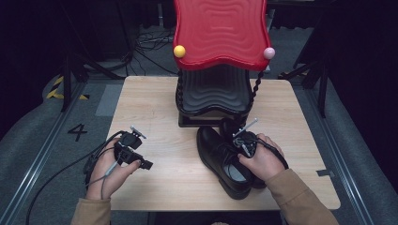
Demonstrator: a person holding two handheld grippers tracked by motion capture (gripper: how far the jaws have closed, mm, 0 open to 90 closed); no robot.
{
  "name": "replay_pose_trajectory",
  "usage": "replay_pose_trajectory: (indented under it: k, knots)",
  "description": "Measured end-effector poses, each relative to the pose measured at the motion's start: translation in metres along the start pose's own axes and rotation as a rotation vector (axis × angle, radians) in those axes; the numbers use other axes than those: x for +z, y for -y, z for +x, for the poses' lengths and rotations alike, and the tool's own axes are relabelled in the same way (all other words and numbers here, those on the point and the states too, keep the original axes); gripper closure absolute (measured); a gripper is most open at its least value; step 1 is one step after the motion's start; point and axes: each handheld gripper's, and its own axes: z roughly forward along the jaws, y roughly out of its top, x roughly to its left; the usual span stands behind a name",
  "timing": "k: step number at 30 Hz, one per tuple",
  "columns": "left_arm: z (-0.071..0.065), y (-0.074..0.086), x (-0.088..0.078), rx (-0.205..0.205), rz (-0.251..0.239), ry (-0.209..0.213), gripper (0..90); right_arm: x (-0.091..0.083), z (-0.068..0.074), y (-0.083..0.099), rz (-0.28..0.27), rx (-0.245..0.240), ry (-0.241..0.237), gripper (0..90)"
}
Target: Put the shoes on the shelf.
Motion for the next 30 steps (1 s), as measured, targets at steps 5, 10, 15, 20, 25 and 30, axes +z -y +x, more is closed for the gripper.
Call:
replay_pose_trajectory:
  k: [5, 10, 15, 20, 25, 30]
  knots:
    - [0.003, 0.003, -0.003, -0.001, -0.011, -0.004, 46.1, -0.003, -0.004, -0.002, 0.007, 0.011, 0.009, 81.0]
    - [0.003, 0.004, -0.006, -0.006, -0.017, -0.006, 46.1, -0.007, -0.004, -0.001, 0.001, 0.012, 0.018, 81.7]
    - [0.004, 0.004, -0.007, -0.012, -0.023, -0.005, 46.2, -0.019, -0.003, 0.001, -0.015, 0.016, -0.032, 82.0]
    - [0.004, 0.004, -0.007, -0.011, -0.024, -0.006, 46.2, -0.038, 0.002, 0.003, -0.010, -0.005, -0.046, 81.9]
    - [0.004, 0.005, -0.010, -0.003, -0.032, -0.008, 46.1, -0.052, 0.004, 0.004, -0.006, -0.009, -0.055, 81.9]
    - [0.005, 0.007, -0.014, -0.014, -0.044, -0.009, 46.1, -0.071, 0.007, 0.007, 0.002, -0.026, -0.058, 81.8]
